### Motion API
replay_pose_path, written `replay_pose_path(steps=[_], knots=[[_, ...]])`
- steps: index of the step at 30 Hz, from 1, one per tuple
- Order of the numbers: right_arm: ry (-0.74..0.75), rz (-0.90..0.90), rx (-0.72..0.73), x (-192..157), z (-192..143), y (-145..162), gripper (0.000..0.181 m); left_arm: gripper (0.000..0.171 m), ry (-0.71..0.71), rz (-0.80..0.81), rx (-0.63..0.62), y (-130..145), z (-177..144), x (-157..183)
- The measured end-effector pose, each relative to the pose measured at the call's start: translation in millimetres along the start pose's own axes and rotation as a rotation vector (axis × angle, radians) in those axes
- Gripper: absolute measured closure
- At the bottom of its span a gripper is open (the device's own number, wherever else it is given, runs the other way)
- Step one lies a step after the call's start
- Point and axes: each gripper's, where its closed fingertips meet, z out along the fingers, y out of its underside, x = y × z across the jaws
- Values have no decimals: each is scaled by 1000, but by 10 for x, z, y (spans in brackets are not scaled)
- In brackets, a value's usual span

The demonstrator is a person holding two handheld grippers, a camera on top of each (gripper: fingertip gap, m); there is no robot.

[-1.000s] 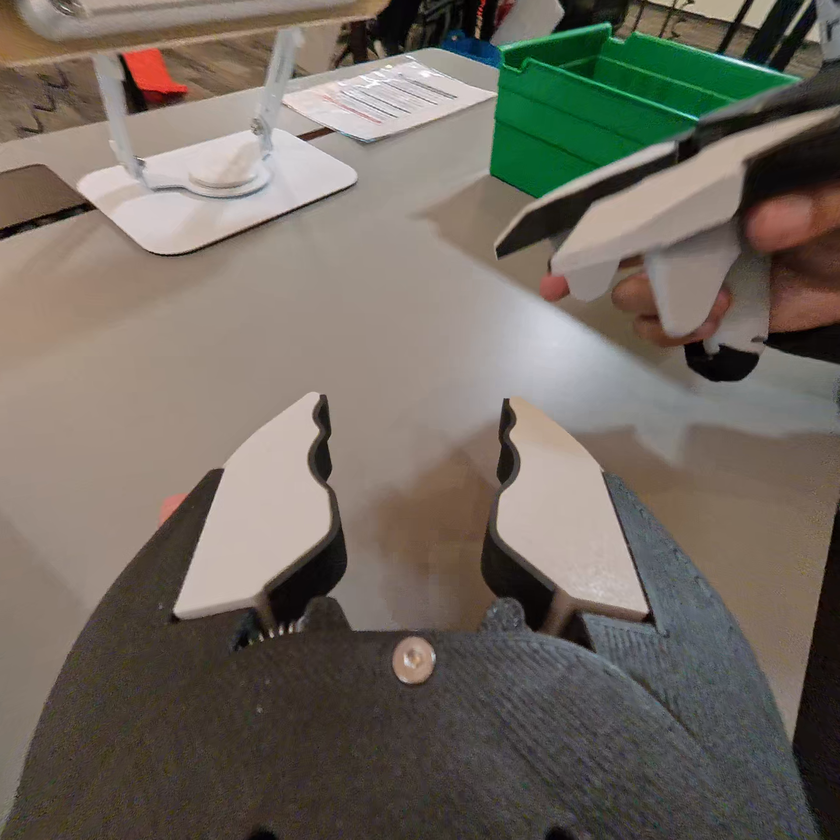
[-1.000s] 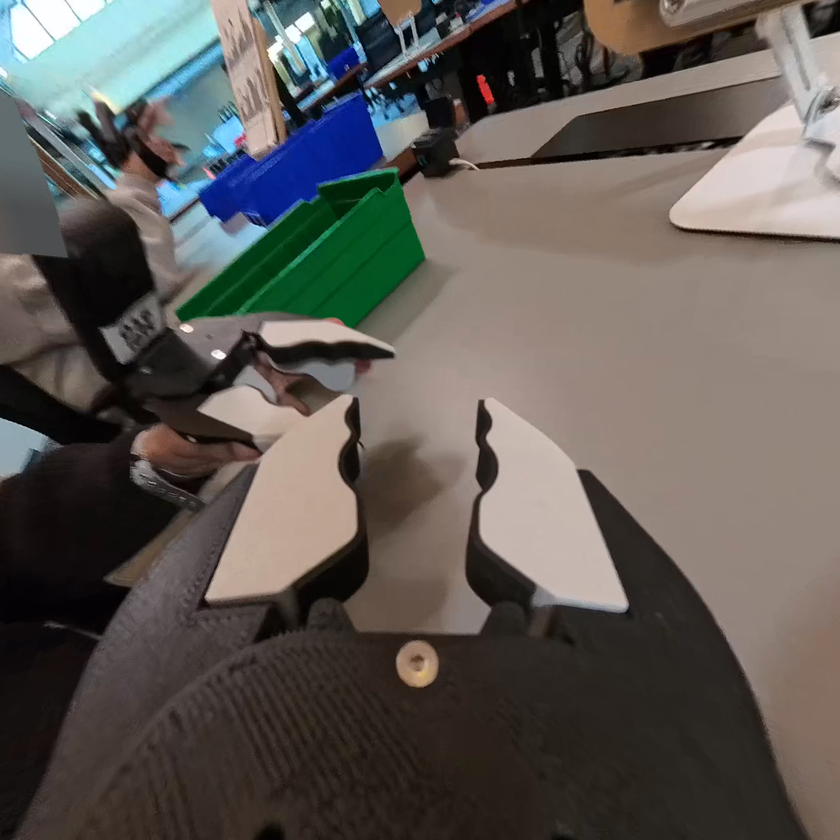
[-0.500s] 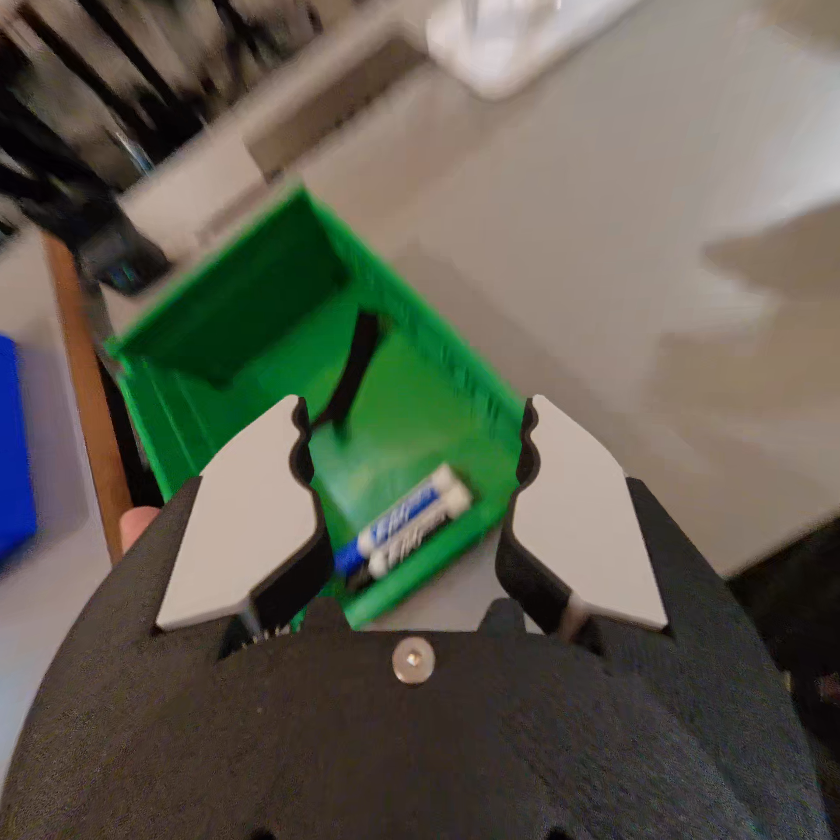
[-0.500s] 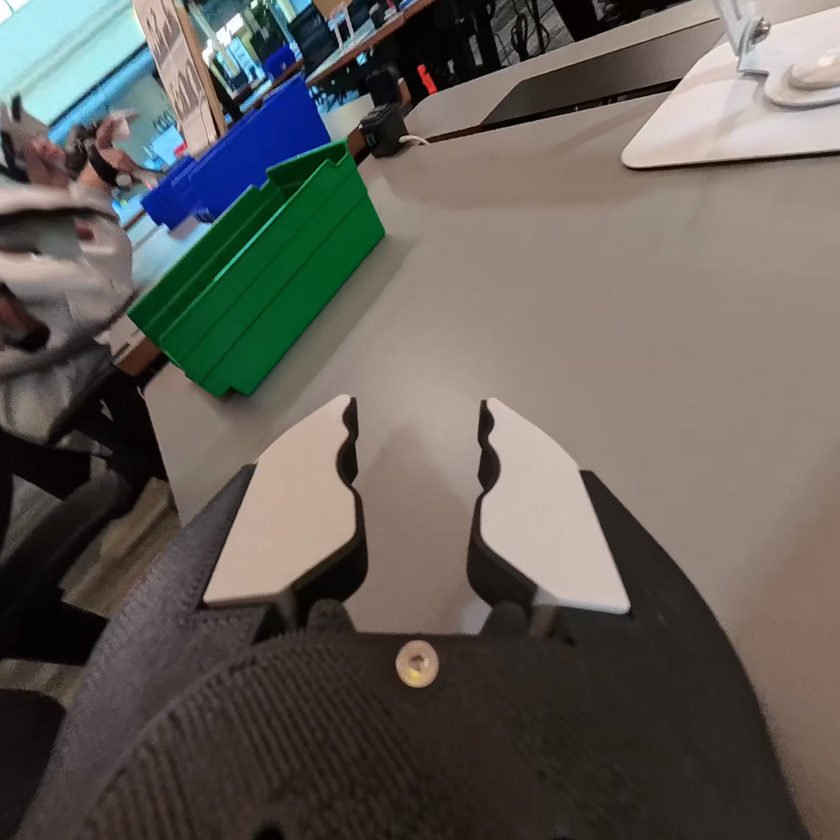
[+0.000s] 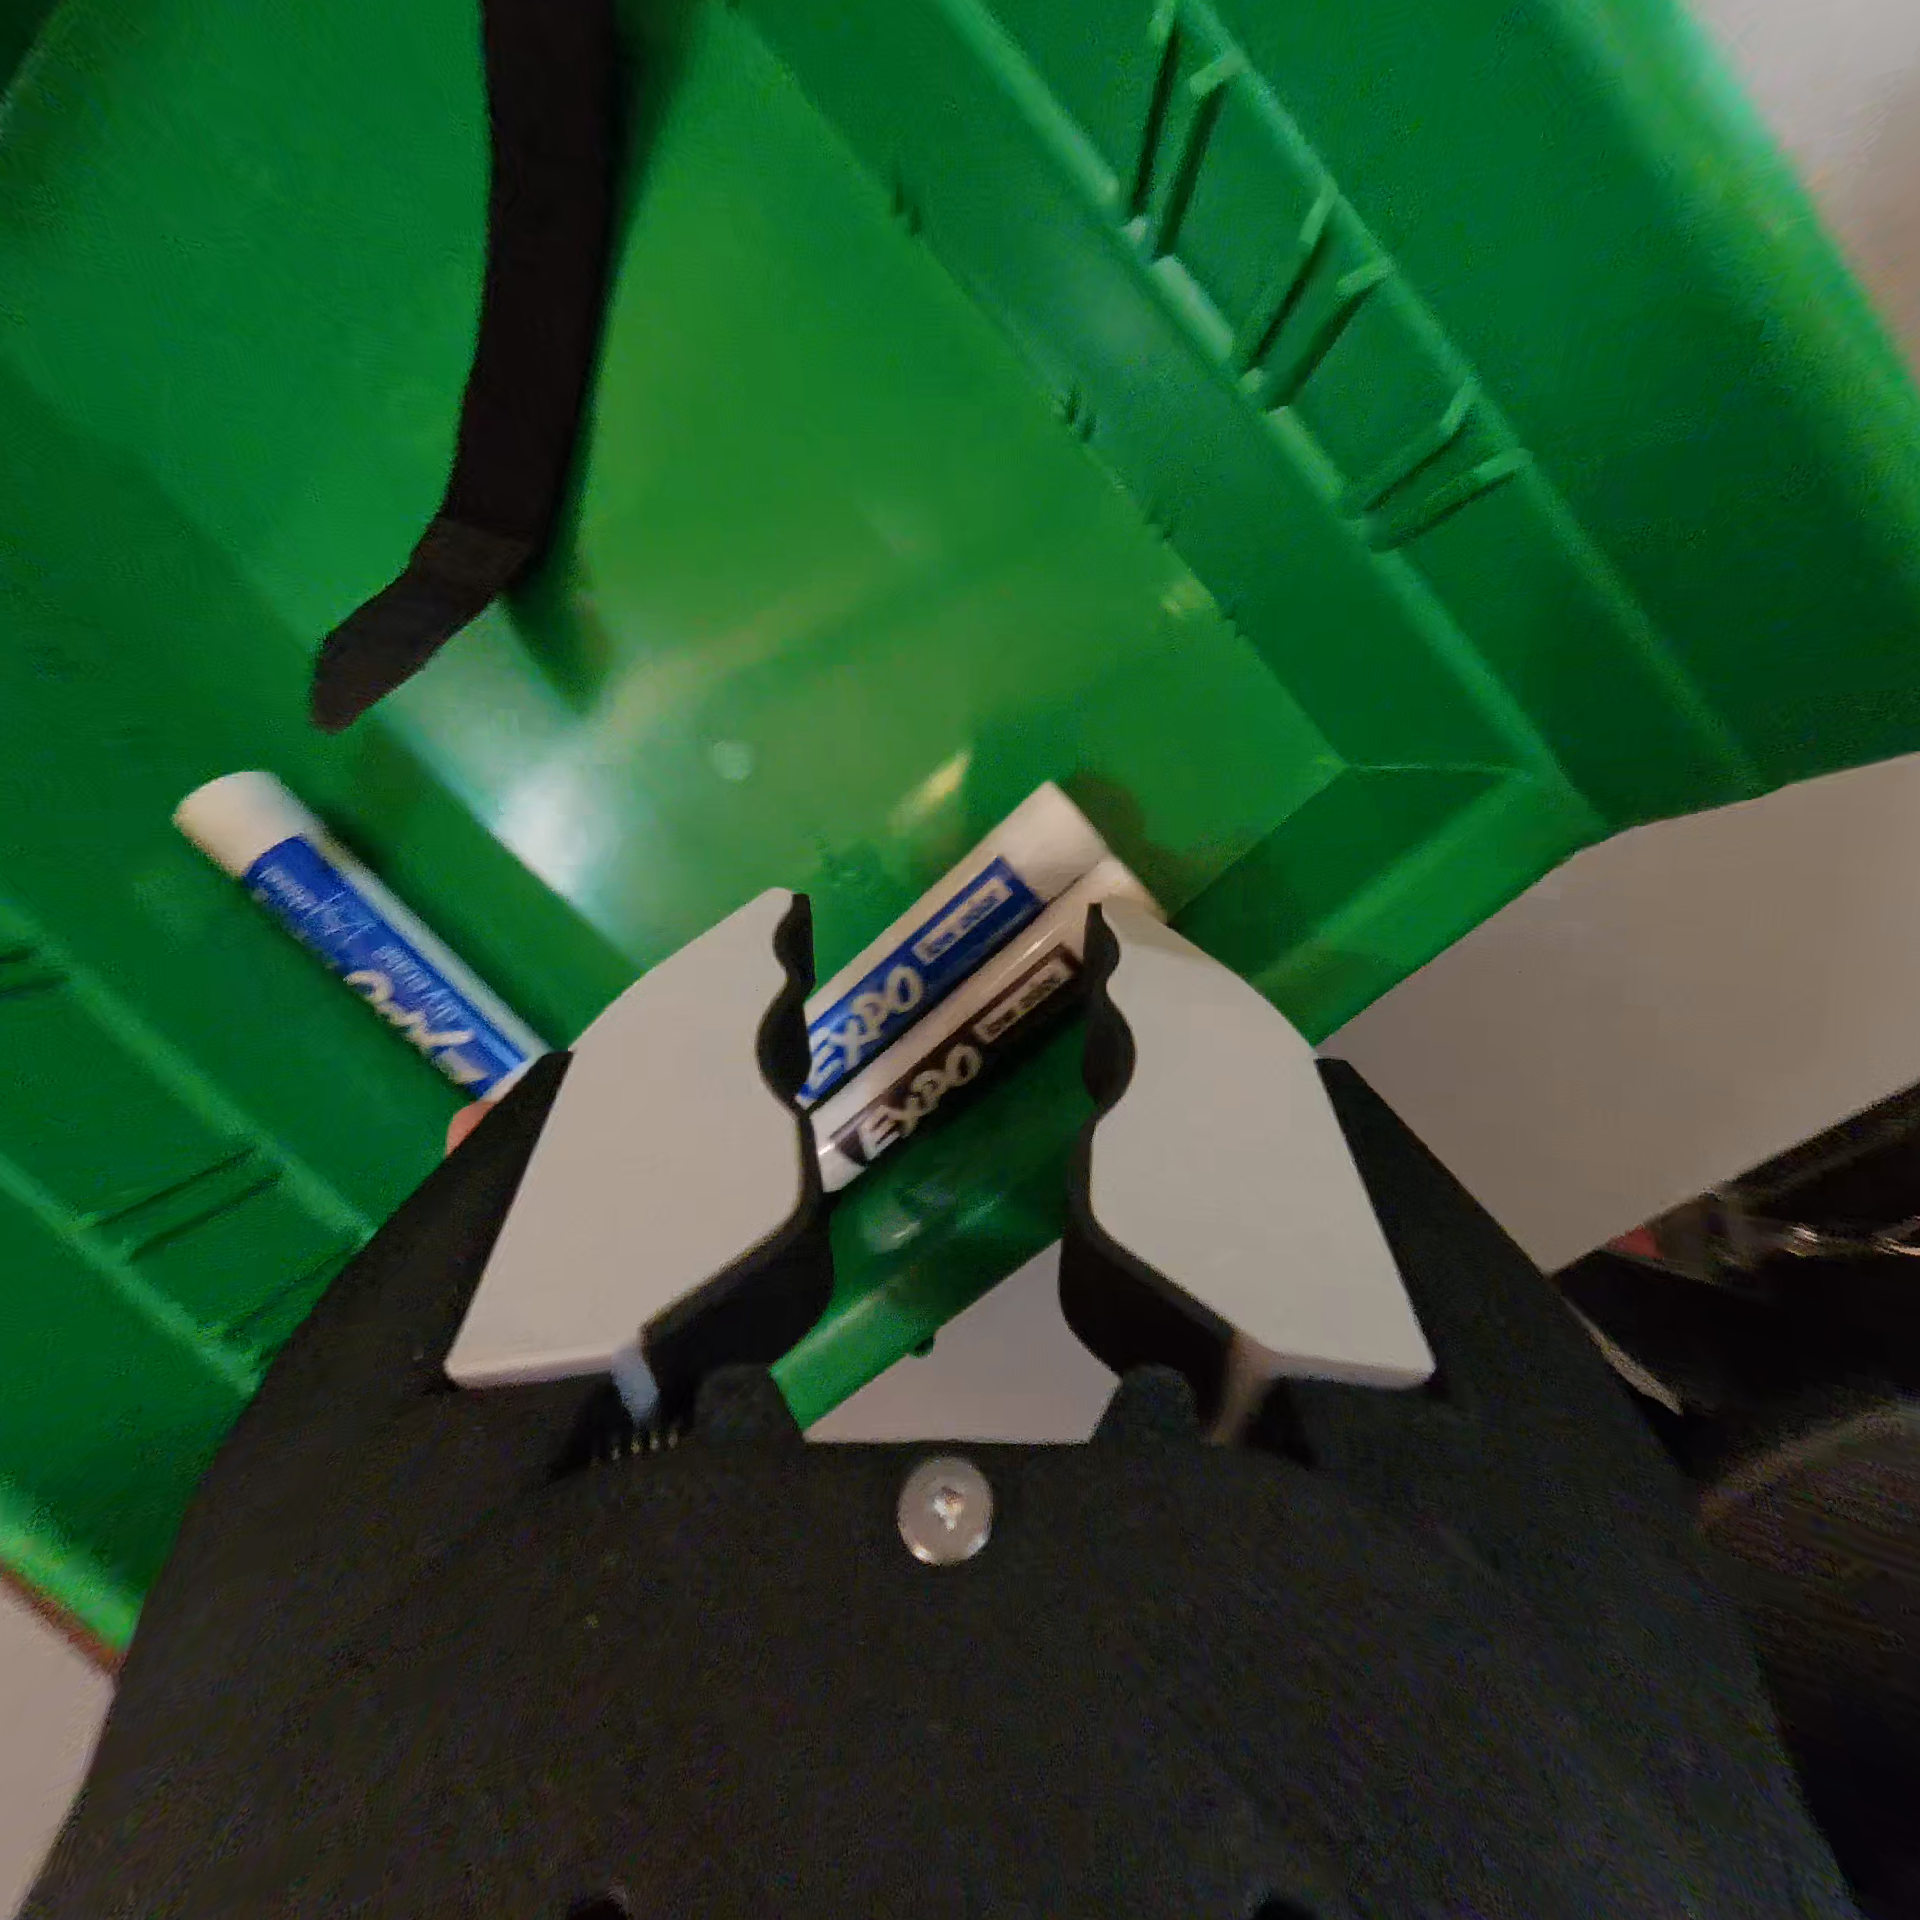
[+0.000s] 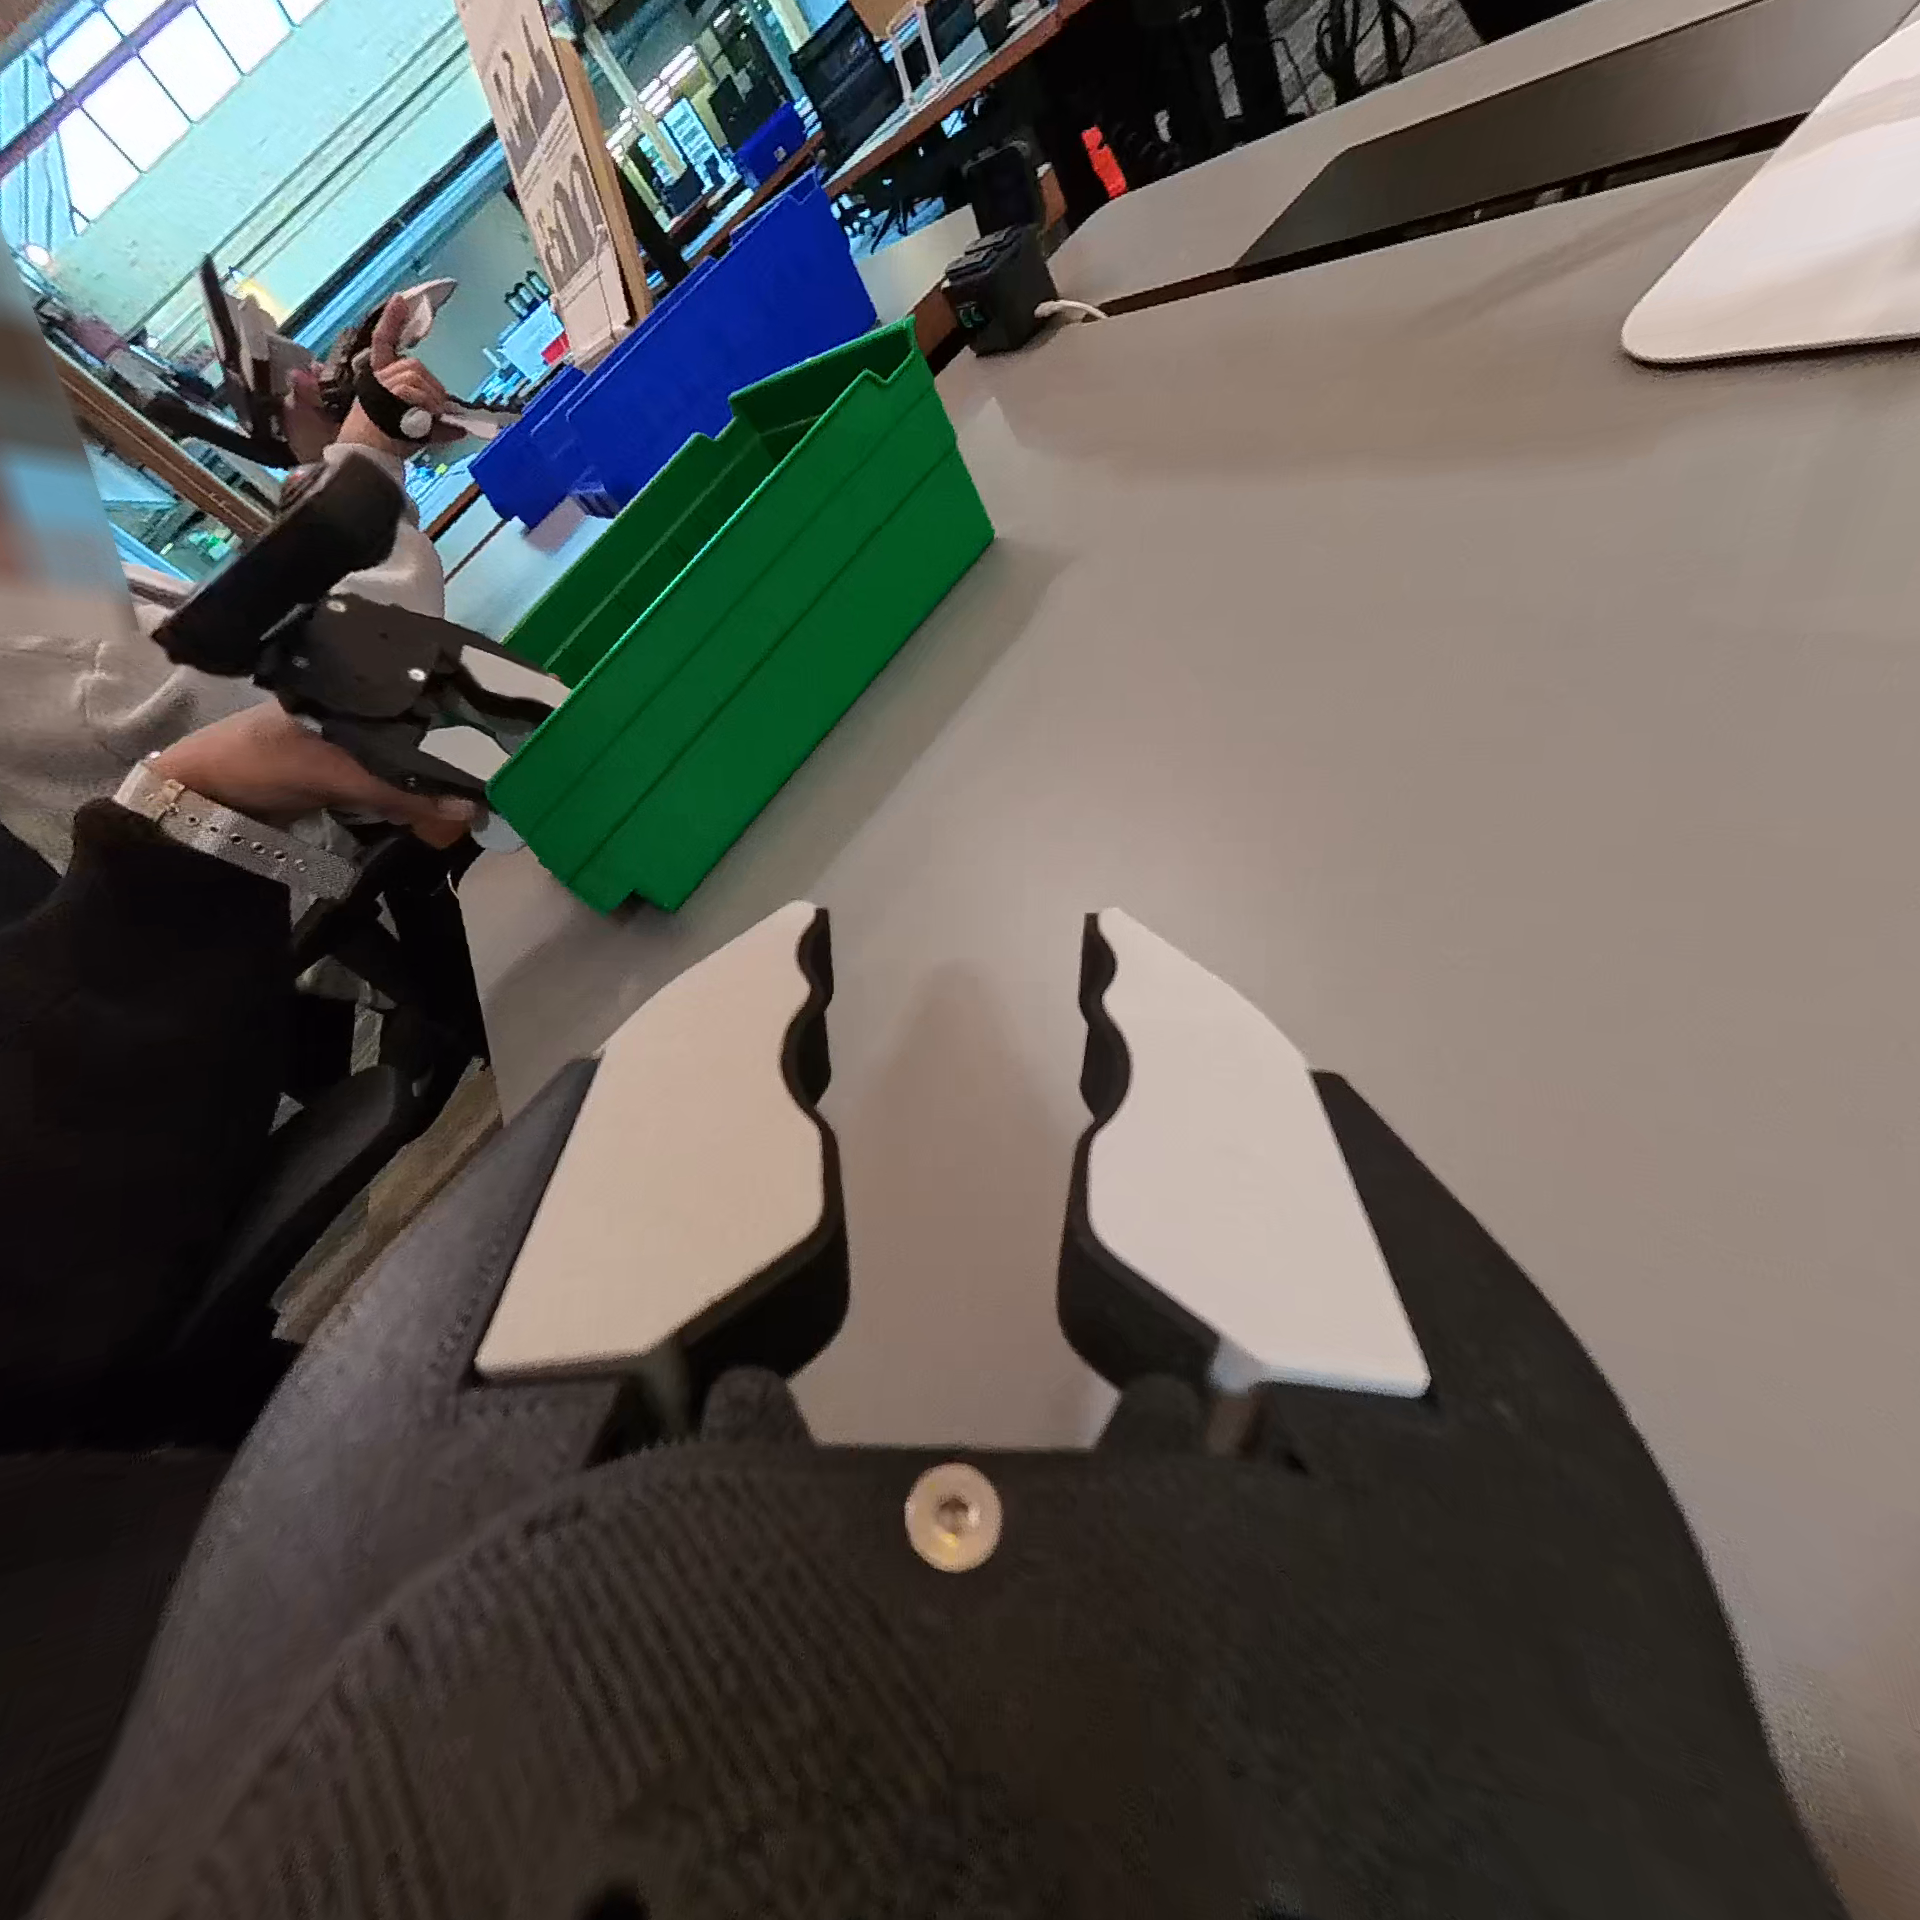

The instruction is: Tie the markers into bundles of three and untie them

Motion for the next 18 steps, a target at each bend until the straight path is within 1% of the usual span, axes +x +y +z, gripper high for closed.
replay_pose_path(steps=[2, 5, 9, 11, 13, 16, 18], knots=[[-2, -9, -12, 5, 22, 10, 135, 126, 53, -19, -42, 16, 23, 53], [-10, -3, -4, -7, 37, -16, 135, 122, 99, -21, -102, 38, 52, 61], [-34, 20, 5, -31, 82, -58, 136, 118, 162, 28, -160, 7, 100, 68], [-36, 22, -4, -28, 119, -52, 136, 119, 180, 23, -178, -22, 122, 28], [-36, 16, -12, -31, 153, -45, 136, 125, 225, -7, -209, -12, 151, 18], [-39, 1, -28, -44, 204, -24, 136, 127, 322, -106, -254, 22, 186, 46], [-41, -4, -40, -49, 230, -1, 136, 133, 381, -149, -235, 8, 185, 89]])
